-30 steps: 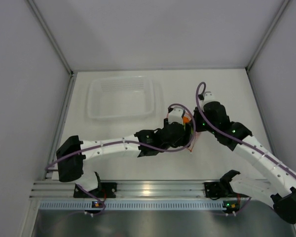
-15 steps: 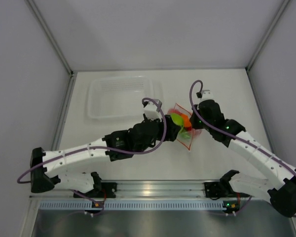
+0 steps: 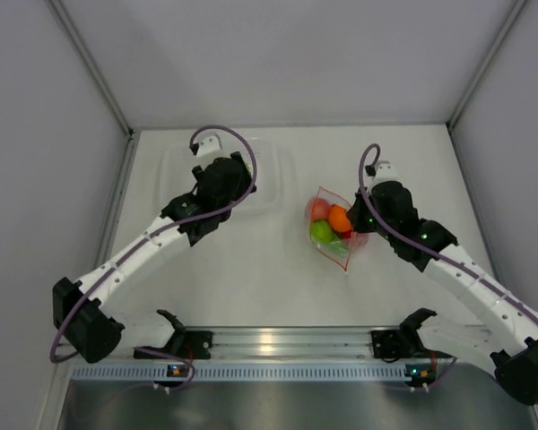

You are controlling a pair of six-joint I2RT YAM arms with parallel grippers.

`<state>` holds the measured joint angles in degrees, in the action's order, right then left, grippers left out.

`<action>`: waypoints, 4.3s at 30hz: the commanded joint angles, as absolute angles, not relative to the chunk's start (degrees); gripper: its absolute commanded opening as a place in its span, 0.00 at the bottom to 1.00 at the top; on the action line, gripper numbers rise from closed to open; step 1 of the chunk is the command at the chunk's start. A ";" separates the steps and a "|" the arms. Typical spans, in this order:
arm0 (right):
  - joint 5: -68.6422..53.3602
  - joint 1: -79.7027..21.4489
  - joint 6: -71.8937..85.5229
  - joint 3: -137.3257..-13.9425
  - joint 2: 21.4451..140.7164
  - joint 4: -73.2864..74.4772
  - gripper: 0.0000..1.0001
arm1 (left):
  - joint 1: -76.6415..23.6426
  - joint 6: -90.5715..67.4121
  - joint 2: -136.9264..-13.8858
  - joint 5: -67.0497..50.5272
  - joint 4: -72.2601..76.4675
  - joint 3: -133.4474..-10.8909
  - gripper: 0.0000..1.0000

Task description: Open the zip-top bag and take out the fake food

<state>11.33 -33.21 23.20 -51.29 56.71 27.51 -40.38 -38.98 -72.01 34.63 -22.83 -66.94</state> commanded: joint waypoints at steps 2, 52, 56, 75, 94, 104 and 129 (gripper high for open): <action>6.07 -32.87 24.43 -51.59 53.79 25.31 0.00 | -29.81 -37.79 -79.26 32.35 -23.20 -70.13 0.00; 6.15 -32.78 28.74 -50.81 54.41 19.87 0.00 | -25.74 -38.23 -64.52 -3.96 -15.48 -60.48 0.96; 6.33 -32.87 29.88 -50.97 54.32 19.51 0.00 | -36.36 -42.00 -59.87 2.45 -12.49 -58.36 0.91; -2.36 -32.87 35.86 -47.99 49.84 12.93 0.00 | -61.78 -37.10 -79.18 13.88 -0.19 -67.77 0.27; -8.60 -23.12 33.49 -42.54 45.35 16.26 0.00 | -64.42 -33.93 -90.78 23.56 2.73 -66.27 0.44; -7.73 -20.75 28.83 -42.01 42.63 21.44 0.00 | -64.42 -32.52 -100.97 21.18 2.46 -74.08 0.64; -11.60 -17.49 26.89 -39.47 38.50 23.03 0.00 | -64.42 -34.10 -111.80 16.97 -2.11 -80.51 0.41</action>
